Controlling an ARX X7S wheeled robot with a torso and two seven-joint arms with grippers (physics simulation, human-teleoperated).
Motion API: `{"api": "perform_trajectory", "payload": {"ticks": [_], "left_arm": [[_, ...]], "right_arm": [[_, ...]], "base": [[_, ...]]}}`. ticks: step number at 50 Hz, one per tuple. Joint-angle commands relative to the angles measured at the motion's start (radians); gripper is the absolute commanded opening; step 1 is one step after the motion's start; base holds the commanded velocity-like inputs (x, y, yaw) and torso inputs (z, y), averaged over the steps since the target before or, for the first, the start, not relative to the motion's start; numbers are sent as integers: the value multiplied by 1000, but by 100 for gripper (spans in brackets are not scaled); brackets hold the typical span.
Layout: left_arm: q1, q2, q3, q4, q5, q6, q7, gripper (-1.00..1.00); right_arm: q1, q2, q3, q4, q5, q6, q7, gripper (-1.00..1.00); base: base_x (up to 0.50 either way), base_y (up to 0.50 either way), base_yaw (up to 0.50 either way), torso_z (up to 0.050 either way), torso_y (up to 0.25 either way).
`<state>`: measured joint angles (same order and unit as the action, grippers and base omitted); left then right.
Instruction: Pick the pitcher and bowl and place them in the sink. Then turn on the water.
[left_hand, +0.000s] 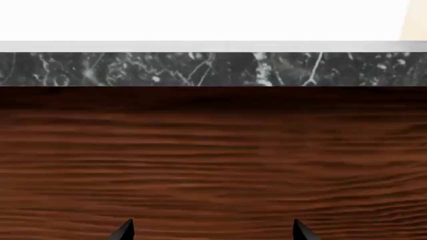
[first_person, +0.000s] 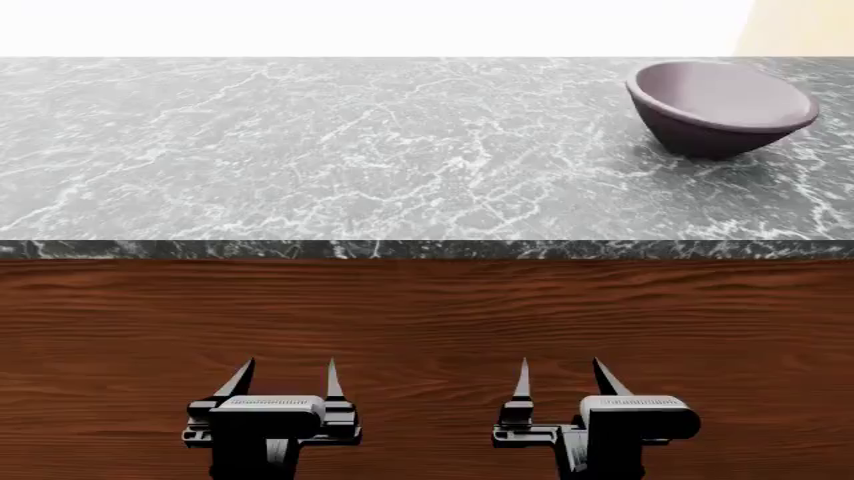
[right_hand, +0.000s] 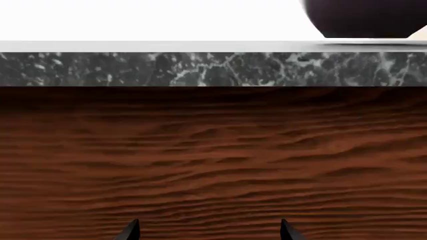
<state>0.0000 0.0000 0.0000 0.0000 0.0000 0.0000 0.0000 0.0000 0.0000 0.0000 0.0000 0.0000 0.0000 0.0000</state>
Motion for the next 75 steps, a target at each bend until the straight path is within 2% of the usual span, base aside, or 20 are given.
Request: {"api": "perform_trajectory", "payload": {"ticks": [1, 10, 75], "left_arm": [[0, -14, 22, 1, -19, 0, -17, 100], [-6, -39, 57, 3, -43, 20, -66, 100], [-14, -119, 157, 0, -130, 14, -143, 100]], "right_arm": [[-3, 16, -21, -5, 12, -3, 22, 100], [-5, 42, -59, -5, 22, -3, 63, 100], [5, 114, -141, 25, 127, 2, 144, 100]], "base": [[0, 0, 0, 0, 0], [0, -23, 0, 19, 9], [0, -500, 0, 50, 27]]}}
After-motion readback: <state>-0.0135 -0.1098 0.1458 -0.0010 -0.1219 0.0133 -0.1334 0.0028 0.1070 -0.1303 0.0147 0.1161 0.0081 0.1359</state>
